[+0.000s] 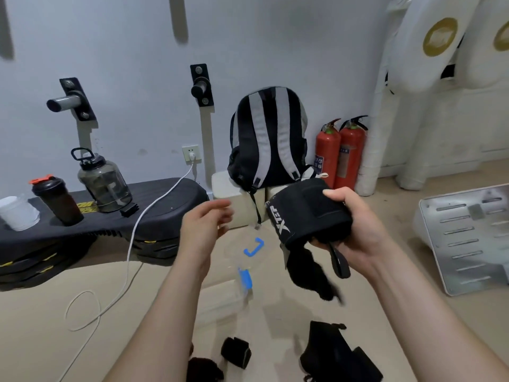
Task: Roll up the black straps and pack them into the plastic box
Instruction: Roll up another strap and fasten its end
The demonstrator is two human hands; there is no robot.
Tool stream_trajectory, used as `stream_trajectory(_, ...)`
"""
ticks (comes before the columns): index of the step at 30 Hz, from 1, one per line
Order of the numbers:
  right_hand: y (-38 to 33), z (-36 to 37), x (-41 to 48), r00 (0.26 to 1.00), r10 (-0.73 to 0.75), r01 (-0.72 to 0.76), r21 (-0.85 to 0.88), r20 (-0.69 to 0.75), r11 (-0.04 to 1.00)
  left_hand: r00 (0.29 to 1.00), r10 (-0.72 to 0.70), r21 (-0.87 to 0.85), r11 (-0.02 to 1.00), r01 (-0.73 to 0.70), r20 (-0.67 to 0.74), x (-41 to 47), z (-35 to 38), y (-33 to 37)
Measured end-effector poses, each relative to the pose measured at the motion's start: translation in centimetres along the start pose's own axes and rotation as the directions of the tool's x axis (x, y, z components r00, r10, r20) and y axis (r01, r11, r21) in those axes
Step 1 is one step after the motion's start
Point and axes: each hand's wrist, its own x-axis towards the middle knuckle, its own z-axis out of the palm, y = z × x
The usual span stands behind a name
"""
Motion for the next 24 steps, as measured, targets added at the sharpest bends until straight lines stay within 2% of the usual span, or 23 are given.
stream_trajectory(1,0.0,0.0,0.1,1.0,0.009,-0.009,0.0,0.002,1.0,0.988,0.04,0.009,0.999,-0.042,0.151,-1.3,0.8,1.0)
stream_trajectory(3,0.2,0.1,0.1,1.0,0.027,-0.027,0.013,0.0,1.0,0.917,0.113,0.101,0.981,-0.163,0.383,-3.3,2.0,1.8)
stream_trajectory(5,0.3,0.2,0.2,0.999,0.038,-0.038,0.019,-0.004,0.999,0.875,0.17,0.125,0.96,-0.251,0.452,-4.1,2.8,1.9)
stream_trajectory(8,0.4,0.3,0.1,0.999,0.034,-0.034,0.03,0.006,0.999,0.854,0.139,0.124,0.965,-0.23,0.502,-3.2,2.2,1.4)
stream_trajectory(13,0.4,0.0,0.4,1.0,0.003,-0.002,0.057,-0.02,0.998,0.651,0.04,0.021,0.996,-0.085,0.758,-2.5,1.1,0.5)
stream_trajectory(17,0.1,-0.6,0.6,1.0,-0.018,0.02,0.212,-0.012,0.977,0.666,0.021,-0.023,1.0,-0.007,0.745,-3.0,1.3,0.2)
stream_trajectory(20,-0.4,-0.4,0.4,0.998,-0.057,0.048,0.276,0.024,0.96,0.678,-0.069,-0.007,0.994,0.109,0.732,-3.5,1.1,0.6)
stream_trajectory(24,0.4,0.1,0.4,0.999,-0.035,0.039,0.344,-0.018,0.938,0.723,-0.084,0.14,0.99,-0.018,0.686,-4.0,0.8,1.0)
